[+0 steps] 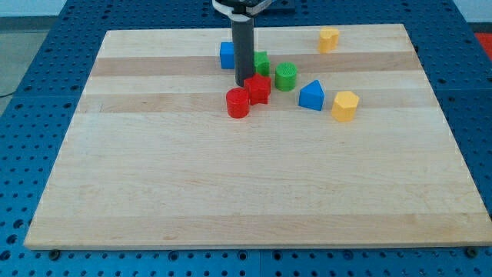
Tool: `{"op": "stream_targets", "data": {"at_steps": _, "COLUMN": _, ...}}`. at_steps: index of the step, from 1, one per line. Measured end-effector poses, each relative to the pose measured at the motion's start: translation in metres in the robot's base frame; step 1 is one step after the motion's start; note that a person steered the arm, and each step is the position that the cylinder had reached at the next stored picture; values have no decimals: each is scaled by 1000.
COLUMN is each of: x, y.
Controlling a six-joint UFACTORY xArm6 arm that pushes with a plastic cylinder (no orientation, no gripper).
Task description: Move yellow heart slightly towards down
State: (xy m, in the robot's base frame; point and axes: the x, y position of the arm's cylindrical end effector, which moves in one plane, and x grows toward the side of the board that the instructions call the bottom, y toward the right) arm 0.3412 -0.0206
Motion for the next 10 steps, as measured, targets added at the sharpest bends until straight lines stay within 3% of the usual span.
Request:
{"op": "stream_targets", "data": {"at_steps": 1, "x": -5, "y": -18}}
{"op": "stream_targets", "data": {"at_steps": 2, "x": -8, "y": -71}}
{"op": "stream_targets", "data": {"at_steps": 3, "x": -45, "y": -132}}
{"op": "stream_targets", "data": {"at_steps": 4, "x": -126, "y": -120}}
{"op": "stream_targets", "data": {"at_steps": 5, "x": -149, "y": -82}}
{"op": "stream_targets", "data": {"at_steps": 7, "x": -149, "y": -27}}
{"op": "stream_targets", "data": {"at_steps": 9, "x": -149, "y": 120}}
{"op": "stream_targets", "data": {"at_steps": 10, "x": -148, "y": 148}}
